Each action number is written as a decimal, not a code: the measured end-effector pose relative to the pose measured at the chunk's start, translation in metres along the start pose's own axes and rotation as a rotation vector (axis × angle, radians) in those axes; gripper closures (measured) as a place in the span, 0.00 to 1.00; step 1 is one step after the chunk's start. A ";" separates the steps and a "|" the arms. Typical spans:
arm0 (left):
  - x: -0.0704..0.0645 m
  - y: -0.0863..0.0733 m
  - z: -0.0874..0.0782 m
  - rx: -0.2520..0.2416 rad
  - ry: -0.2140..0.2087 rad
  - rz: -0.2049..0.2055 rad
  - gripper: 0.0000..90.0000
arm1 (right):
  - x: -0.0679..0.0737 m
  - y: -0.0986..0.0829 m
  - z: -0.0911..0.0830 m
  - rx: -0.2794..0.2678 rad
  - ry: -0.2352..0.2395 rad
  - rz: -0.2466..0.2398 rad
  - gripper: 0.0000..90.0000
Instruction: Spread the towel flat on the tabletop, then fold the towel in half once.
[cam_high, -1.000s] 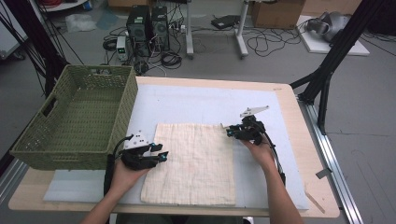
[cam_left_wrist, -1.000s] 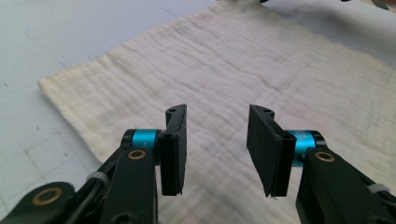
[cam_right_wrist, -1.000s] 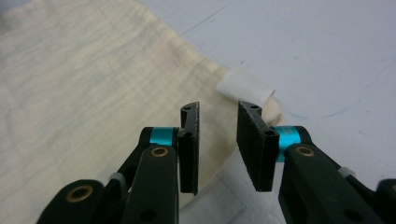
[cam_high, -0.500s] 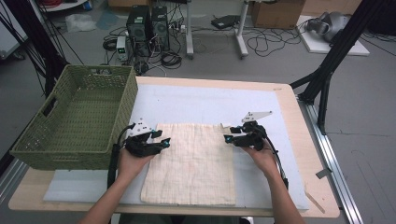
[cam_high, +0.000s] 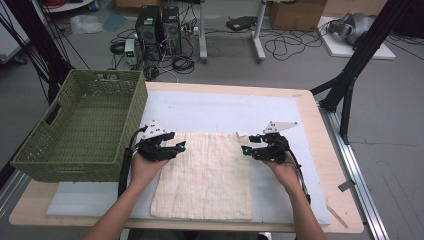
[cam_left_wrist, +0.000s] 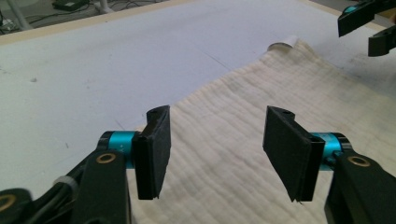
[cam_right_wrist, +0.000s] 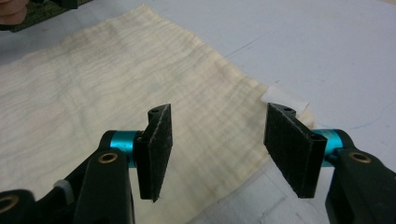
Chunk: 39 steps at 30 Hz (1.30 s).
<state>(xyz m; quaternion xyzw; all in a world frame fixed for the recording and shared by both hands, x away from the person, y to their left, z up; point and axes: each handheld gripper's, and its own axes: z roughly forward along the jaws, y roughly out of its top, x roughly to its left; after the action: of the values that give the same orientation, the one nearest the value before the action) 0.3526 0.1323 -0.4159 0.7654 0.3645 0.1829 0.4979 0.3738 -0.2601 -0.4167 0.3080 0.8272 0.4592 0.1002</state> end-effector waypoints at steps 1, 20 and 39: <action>0.000 0.001 0.000 -0.002 0.000 -0.003 0.44 | 0.000 0.000 0.000 0.000 -0.001 0.003 0.46; 0.009 0.003 0.004 -0.015 0.029 -0.029 0.44 | -0.002 0.008 -0.008 -0.022 -0.050 -0.037 0.46; 0.027 -0.014 0.028 0.078 0.105 -0.071 0.51 | -0.022 0.009 0.002 0.051 -0.118 0.031 0.47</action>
<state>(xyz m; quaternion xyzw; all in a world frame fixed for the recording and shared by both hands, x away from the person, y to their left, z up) 0.3836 0.1379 -0.4435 0.7603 0.4238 0.1905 0.4540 0.3955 -0.2687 -0.4128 0.3496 0.8265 0.4204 0.1337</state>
